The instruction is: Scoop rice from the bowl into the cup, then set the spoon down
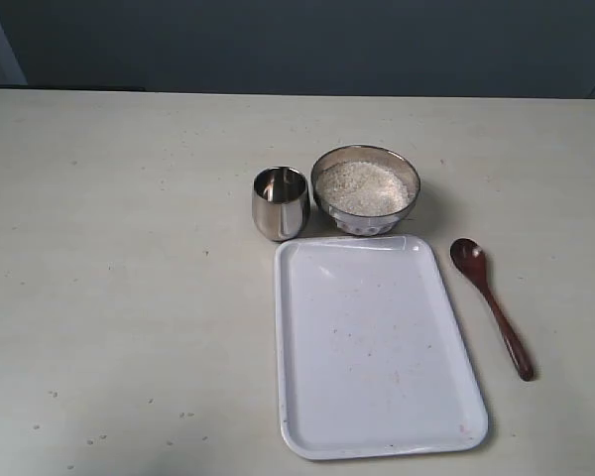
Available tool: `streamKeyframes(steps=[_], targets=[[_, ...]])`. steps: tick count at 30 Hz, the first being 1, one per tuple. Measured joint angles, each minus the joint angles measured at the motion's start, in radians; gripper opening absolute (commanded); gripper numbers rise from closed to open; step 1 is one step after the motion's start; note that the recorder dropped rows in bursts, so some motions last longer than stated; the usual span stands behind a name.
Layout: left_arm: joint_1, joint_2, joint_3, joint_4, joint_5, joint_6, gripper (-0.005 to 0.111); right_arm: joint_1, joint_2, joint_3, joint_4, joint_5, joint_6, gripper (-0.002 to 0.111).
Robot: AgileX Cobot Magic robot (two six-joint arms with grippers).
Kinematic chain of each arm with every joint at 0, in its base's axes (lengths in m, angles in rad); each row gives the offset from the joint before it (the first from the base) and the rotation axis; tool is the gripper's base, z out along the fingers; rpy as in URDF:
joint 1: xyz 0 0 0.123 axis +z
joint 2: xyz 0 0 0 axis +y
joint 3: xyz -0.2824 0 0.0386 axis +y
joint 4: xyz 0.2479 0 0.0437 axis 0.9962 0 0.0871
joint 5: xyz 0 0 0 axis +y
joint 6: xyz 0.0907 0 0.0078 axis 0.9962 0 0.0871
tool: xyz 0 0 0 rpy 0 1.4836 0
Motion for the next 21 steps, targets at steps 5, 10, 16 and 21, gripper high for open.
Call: streamKeyframes(steps=[5, 10, 16, 21], targets=[[0.0, 0.0, 0.0, 0.0, 0.0, 0.0, 0.001, 0.0, 0.0, 0.0, 0.0, 0.0, 0.0, 0.0], [0.0, 0.0, 0.0, 0.0, 0.0, 0.0, 0.001, 0.0, 0.0, 0.0, 0.0, 0.0, 0.0, 0.0], [0.0, 0.0, 0.0, 0.0, -0.002, 0.0, 0.001, 0.0, 0.0, 0.0, 0.0, -0.002, 0.0, 0.0], [0.0, 0.0, 0.0, 0.0, -0.002, 0.0, 0.001, 0.0, 0.0, 0.0, 0.075, -0.116, 0.019, 0.0]])
